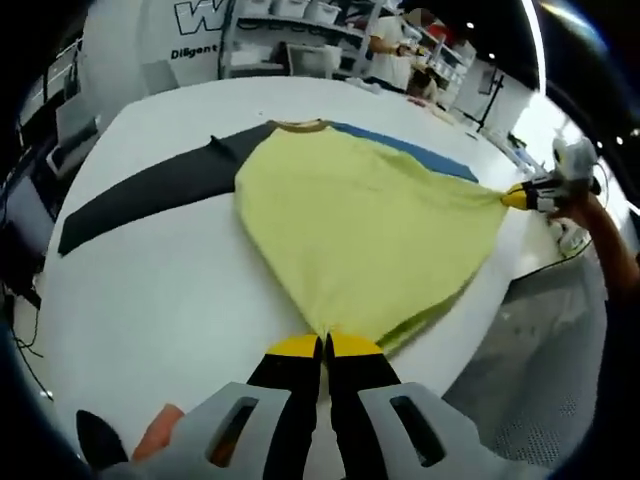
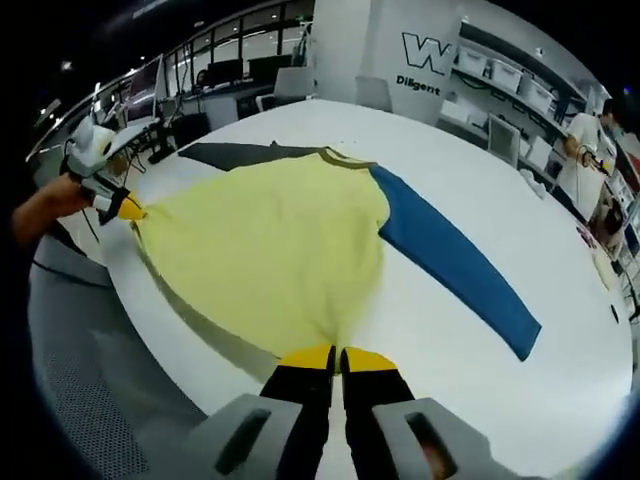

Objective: Fold the garment on the visible template until the final outline fits inside the template.

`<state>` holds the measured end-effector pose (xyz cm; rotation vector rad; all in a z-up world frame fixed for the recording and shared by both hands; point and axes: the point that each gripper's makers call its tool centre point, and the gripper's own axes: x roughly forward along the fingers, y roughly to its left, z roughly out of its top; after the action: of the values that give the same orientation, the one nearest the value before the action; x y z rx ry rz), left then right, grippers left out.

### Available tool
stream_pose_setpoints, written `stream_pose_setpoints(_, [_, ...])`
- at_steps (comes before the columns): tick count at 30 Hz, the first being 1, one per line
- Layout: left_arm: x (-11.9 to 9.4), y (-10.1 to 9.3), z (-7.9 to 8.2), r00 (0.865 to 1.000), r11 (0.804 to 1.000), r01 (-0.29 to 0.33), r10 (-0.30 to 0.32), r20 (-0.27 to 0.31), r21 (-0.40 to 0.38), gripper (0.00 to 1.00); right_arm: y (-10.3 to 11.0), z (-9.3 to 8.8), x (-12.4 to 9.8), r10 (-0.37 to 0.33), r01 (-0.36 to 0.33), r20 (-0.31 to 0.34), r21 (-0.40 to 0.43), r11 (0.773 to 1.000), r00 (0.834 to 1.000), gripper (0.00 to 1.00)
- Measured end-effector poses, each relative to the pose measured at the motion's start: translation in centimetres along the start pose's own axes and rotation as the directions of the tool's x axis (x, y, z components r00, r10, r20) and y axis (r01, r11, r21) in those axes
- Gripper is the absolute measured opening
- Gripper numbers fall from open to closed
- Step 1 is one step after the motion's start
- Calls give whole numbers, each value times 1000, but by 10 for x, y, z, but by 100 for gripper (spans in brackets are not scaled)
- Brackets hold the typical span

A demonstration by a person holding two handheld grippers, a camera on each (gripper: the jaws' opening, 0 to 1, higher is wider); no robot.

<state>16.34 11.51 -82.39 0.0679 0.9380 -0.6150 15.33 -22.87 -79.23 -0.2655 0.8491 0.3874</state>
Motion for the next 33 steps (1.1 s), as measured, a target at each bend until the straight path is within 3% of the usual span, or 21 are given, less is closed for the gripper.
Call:
stream_pose_setpoints(3, [2,0,-9,1000,1000,13,-13,-25,-11,0,1,-8,3,11,-11,-29,8,1000,1000,0])
stream_pose_setpoints(7, [6,-8,-24,994,998,60,-61,-90,-15,0,7,-28,9,35,-36,-115,-4,999,993,0])
stream_pose_setpoints(11, [7,-15,-36,986,997,80,-76,-148,22,0,14,-55,13,60,-69,-235,-32,997,970,0])
stream_pose_setpoints(15, [6,-13,-43,982,996,76,-69,-178,35,0,24,-65,15,91,-105,-278,-38,994,956,0])
stream_pose_setpoints(18, [5,-4,-51,979,998,60,-54,-197,22,0,40,-80,14,144,-171,-345,-48,984,928,0])
stream_pose_setpoints(27, [0,-7,-63,973,998,67,-67,-219,-6,0,49,-93,16,165,-209,-404,-69,975,900,0])
stream_pose_setpoints(33, [2,-6,-70,974,998,62,-65,-217,-21,0,50,-96,17,168,-215,-417,-69,974,893,0])
